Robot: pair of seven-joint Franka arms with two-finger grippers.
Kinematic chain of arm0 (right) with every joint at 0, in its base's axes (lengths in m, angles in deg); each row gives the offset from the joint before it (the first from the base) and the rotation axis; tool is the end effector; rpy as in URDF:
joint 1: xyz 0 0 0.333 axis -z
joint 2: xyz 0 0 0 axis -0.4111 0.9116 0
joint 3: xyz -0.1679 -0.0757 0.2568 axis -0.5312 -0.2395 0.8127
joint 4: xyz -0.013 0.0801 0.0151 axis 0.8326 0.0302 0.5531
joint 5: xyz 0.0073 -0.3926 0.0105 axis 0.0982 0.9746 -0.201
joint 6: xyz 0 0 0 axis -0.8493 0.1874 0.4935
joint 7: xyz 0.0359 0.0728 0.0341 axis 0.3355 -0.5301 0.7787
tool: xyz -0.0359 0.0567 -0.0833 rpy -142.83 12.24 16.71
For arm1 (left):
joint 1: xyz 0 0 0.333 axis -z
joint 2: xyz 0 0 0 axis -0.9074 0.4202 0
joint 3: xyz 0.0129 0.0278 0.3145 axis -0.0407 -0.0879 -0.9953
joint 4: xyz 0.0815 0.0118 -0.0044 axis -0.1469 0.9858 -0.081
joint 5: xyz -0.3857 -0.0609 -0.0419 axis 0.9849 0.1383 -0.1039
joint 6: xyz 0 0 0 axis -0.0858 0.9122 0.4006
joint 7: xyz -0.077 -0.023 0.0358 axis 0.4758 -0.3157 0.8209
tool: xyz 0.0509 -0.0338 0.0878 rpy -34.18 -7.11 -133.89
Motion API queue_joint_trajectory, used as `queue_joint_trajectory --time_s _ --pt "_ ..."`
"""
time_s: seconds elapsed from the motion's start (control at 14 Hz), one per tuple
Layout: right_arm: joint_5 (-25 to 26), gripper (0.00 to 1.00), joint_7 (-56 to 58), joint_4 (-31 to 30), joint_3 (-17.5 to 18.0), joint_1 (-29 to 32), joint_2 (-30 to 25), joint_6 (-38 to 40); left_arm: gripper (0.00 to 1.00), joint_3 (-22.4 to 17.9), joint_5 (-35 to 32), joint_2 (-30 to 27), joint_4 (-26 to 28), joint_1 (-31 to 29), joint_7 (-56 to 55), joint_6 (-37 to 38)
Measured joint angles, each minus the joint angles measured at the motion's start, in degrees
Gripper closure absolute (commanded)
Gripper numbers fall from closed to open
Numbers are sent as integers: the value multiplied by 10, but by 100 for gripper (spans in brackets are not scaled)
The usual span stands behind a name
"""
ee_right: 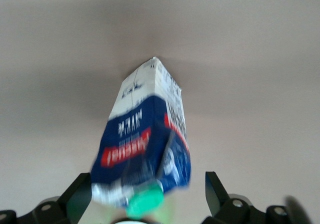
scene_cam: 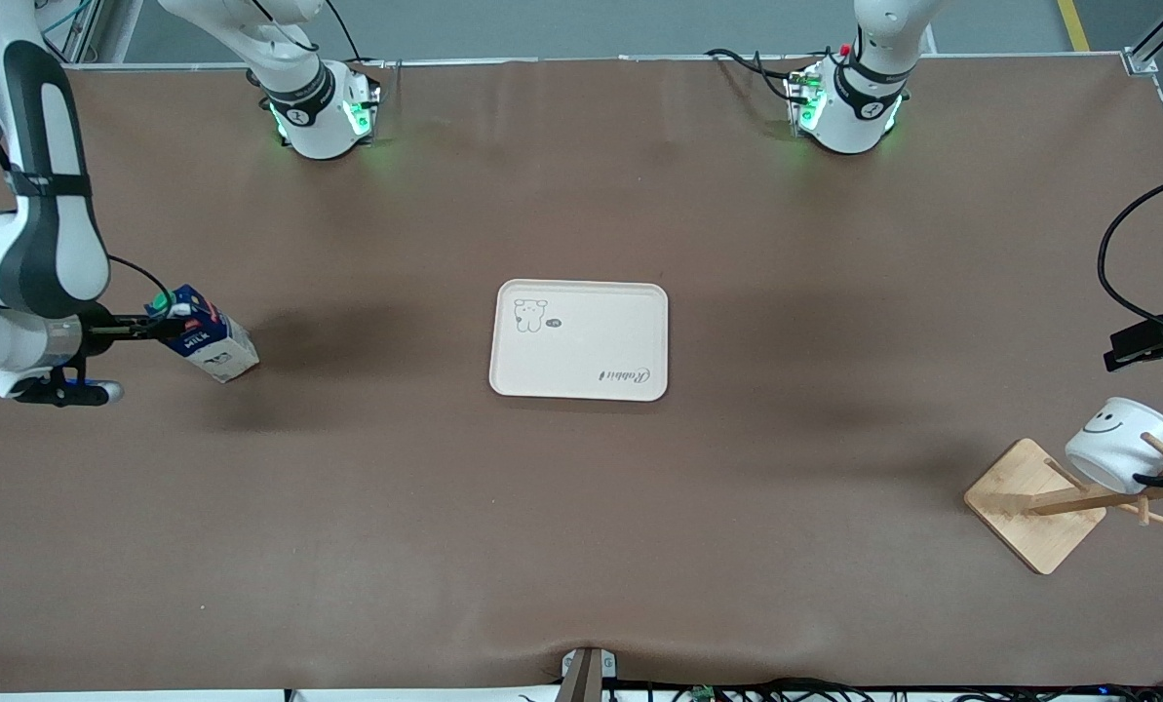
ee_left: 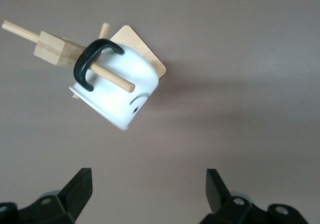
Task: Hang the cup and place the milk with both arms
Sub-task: 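Lower the milk carton onto the table and open the right gripper, then release the mug and raise the left gripper while the right gripper withdraws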
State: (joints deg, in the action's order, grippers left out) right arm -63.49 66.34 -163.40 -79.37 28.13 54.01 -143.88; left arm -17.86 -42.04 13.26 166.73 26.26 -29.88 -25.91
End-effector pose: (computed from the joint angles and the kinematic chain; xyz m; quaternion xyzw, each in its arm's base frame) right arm 0.5786 -0.1151 0.3642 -0.9763 0.0249 0.2151 0.0065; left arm 0.6390 0.0864 0.5580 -0.9995 0.0233 -0.0137 0.0169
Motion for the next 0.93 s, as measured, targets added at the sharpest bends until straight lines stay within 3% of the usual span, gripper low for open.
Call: queue_joint_trajectory --time_s 0.29,0.64,0.79,0.93 --pt "0 0 0 64 3 -21 -2 4 0 15 0 -1 -1 -1 0 0" --pt "0 0 0 255 5 -59 -2 5 0 31 0 -23 -1 0 -1 5" --pt "0 0 0 295 5 -73 -9 41 0 42 0 -24 -1 -1 -2 29" --pt "0 0 0 297 5 -76 -40 101 0 51 0 -24 -1 -1 -9 37"
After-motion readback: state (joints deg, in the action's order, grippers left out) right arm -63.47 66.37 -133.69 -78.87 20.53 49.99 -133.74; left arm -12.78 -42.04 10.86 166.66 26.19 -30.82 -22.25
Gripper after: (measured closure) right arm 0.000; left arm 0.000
